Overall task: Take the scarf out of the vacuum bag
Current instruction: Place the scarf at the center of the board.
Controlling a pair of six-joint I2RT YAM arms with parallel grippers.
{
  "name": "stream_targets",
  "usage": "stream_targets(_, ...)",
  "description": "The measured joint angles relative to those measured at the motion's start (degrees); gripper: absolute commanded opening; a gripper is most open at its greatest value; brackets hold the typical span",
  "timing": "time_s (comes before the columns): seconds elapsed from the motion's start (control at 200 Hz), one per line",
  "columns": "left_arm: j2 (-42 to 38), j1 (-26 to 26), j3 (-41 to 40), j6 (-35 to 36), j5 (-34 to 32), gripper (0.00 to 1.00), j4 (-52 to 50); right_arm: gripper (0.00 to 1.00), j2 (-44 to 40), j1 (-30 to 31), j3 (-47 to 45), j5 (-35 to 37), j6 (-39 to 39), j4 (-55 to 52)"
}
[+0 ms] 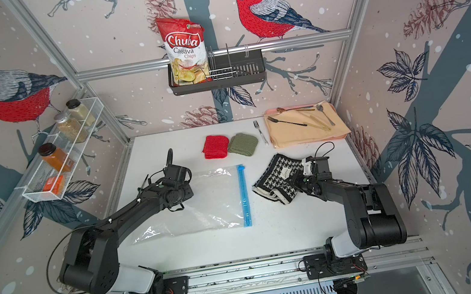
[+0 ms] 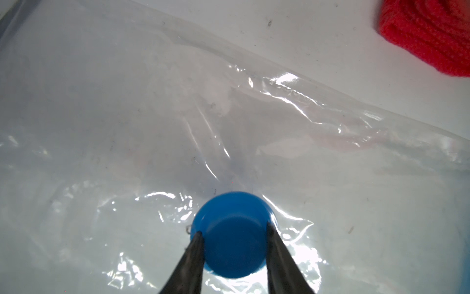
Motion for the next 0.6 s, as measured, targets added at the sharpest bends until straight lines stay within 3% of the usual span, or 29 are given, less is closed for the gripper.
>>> stream_targets(0.26, -0.4, -0.3, -0.1, -0.2, 0.0, 0.11, 0.0, 0.04, -0.3, -0.1, 1.4, 1.8, 0.1, -1.4)
stream_targets(0.48, -0.5, -0.4, -0.2, -0.2, 0.0, 0.11, 0.0, 0.42, -2.1, -0.3, 1.8, 4.3, -0.2, -4.5)
stream_targets(0.6, -0.5, -0.4, -0.2, -0.2, 0.0, 0.1, 0.0, 0.55, -4.3, -0.4, 2.3, 5.9, -0.2, -6.8)
